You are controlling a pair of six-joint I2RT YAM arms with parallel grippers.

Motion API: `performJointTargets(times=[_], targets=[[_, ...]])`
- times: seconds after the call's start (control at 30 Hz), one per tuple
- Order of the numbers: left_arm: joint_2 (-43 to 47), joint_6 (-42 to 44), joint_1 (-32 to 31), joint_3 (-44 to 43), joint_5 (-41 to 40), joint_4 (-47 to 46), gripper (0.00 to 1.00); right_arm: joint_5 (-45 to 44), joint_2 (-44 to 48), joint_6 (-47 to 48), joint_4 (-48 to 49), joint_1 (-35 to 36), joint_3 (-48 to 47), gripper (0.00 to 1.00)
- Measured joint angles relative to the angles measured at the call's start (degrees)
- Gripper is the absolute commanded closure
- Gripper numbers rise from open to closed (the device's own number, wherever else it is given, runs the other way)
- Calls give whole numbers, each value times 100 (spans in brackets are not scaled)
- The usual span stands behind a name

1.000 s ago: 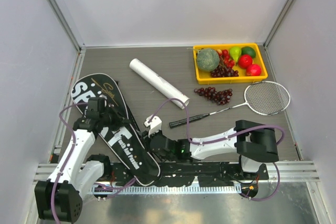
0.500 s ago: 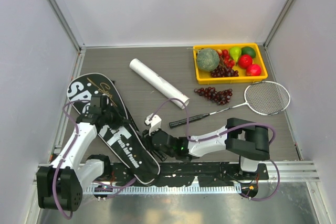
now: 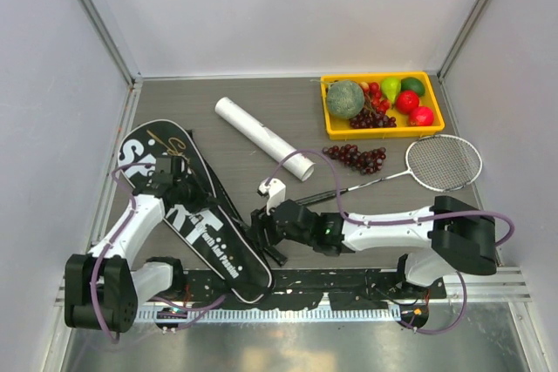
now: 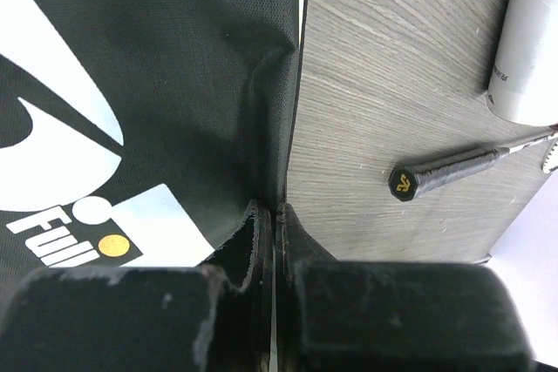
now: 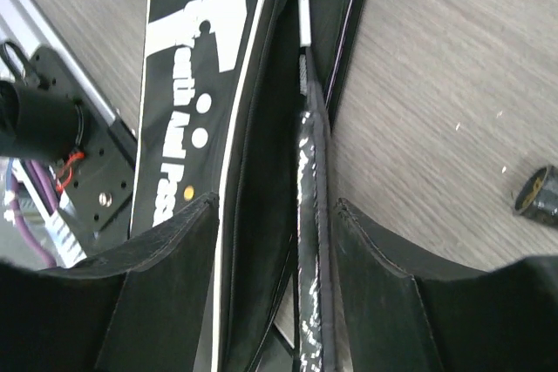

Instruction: Pack up the badminton gear

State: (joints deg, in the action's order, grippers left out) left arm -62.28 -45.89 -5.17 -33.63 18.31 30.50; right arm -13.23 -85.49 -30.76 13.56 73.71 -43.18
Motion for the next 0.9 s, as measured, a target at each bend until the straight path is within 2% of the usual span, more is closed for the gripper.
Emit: performJointTargets(times=[0.3, 0.53, 0.6, 0.67, 0.77, 0.9], targets=[[-260, 238, 0, 0, 243, -273, 100, 787, 210, 424, -850, -280, 76, 41], [-234, 376, 0, 0, 271, -289, 100, 1086, -221, 664, -1064, -413, 52, 41], [-234, 393, 0, 0, 271, -289, 100, 1268, -472, 691, -1073, -428, -4, 43], [-234, 396, 0, 2, 271, -295, 100, 1460, -732, 697, -1019, -442, -57, 55], [-236, 393, -2, 24, 275, -350, 100, 1746, -868, 640, -811, -446, -142, 95], [-234, 326, 0, 190, 275, -542, 100, 1910, -914, 328, -737, -455, -120, 95]])
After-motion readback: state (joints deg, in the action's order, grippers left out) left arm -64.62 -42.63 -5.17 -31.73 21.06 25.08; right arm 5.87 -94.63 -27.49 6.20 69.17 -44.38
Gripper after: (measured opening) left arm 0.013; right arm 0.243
